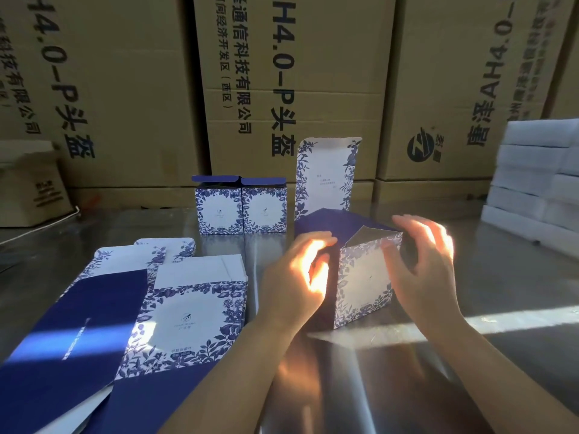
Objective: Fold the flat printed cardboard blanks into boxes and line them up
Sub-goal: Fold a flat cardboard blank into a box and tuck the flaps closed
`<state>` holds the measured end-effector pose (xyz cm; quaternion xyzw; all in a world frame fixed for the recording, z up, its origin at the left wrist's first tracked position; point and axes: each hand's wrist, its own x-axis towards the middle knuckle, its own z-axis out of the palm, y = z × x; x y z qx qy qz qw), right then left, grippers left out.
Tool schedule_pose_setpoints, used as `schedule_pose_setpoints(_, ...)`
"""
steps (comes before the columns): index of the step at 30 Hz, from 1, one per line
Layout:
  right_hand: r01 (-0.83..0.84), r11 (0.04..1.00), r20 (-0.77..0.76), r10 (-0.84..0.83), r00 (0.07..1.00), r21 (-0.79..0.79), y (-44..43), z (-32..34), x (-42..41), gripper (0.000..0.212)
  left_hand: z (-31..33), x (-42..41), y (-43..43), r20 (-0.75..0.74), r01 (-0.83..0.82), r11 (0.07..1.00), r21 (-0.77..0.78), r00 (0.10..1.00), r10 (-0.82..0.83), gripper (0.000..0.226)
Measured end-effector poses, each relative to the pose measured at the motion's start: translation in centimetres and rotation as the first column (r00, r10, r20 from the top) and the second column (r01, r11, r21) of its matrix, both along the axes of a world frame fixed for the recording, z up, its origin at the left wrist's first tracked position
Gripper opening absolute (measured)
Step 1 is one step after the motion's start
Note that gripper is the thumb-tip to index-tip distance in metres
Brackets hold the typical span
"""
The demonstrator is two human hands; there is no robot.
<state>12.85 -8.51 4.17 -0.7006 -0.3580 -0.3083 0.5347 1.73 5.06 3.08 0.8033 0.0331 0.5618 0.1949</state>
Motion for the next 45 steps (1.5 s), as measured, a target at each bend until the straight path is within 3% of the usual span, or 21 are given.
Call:
schedule_pose_setpoints(3, -0.047, 0.997, 0.273, 0.060, 0.960, -0.055, -0.1, 0.3, -1.5, 0.031, -0.1, 0.0, -0.1, -0.010, -0.019, 1.000, -0.004, 1.000, 0.018, 0.021)
schedule_pose_setpoints(6, -0.083, 0.987, 0.324, 0.125, 0.938, -0.140, 0.5, -0.1, -2.8, 0.029, 0.0, -0.2, -0.5, -0.107, -0.017, 0.999, -0.039, 0.994, 0.012, 0.032)
schedule_pose_setpoints(11, -0.075, 0.984, 0.238, 0.112, 0.965, -0.159, 1.0, -0.1, -3.6, 0.021, 0.2, -0.3, -0.8, -0.188, -0.001, 0.998, -0.063, 0.982, -0.011, 0.043)
schedule_pose_setpoints(16, -0.080, 0.984, 0.154, 0.104, 0.983, -0.157, 0.7, 0.0, -3.3, 0.019, -0.7, -0.2, -1.2, -0.135, -0.010, 0.997, 0.071, 0.991, 0.020, 0.049)
schedule_pose_setpoints(19, -0.148, 0.980, 0.069, 0.158, 0.985, -0.135, 0.4, 0.0, -2.7, 0.020, -0.6, 0.1, -0.7, -0.021, -0.055, 0.997, 0.063, 0.998, 0.056, 0.046)
schedule_pose_setpoints(23, -0.229, 0.968, -0.055, 0.224, 0.973, -0.100, 0.2, 0.4, -1.7, 0.038, -0.6, 0.4, 0.3, 0.091, -0.163, 0.986, 0.026, 0.983, 0.160, 0.041)
schedule_pose_setpoints(28, -0.382, 0.924, -0.238, 0.368, 0.899, -0.013, -0.4, 0.9, -0.3, 0.044, -0.8, 0.6, 1.2, 0.079, -0.235, 0.968, -0.088, 0.967, 0.242, 0.033)
schedule_pose_setpoints(35, -0.559, 0.828, -0.311, 0.543, 0.780, 0.044, -1.3, 1.5, 0.3, 0.047, -0.9, 0.7, 1.1, 0.112, -0.291, 0.957, 0.021, 0.951, 0.287, 0.018)
schedule_pose_setpoints(41, -0.445, 0.896, -0.233, 0.433, 0.871, 0.005, -1.3, 1.3, 0.2, 0.040, -0.8, 0.4, 0.8, 0.173, -0.297, 0.954, 0.031, 0.942, 0.287, 0.018)
schedule_pose_setpoints(43, -0.287, 0.953, -0.056, 0.282, 0.958, -0.094, -1.2, 1.2, -0.1, 0.025, -0.7, 0.4, 0.7, 0.161, -0.302, 0.953, 0.036, 0.943, 0.292, 0.017)
schedule_pose_setpoints(45, -0.044, 0.984, 0.203, 0.079, 0.976, -0.172, -1.0, 0.9, -0.5, 0.016, -0.6, 0.4, 0.8, 0.150, -0.292, 0.955, 0.061, 0.948, 0.280, 0.014)
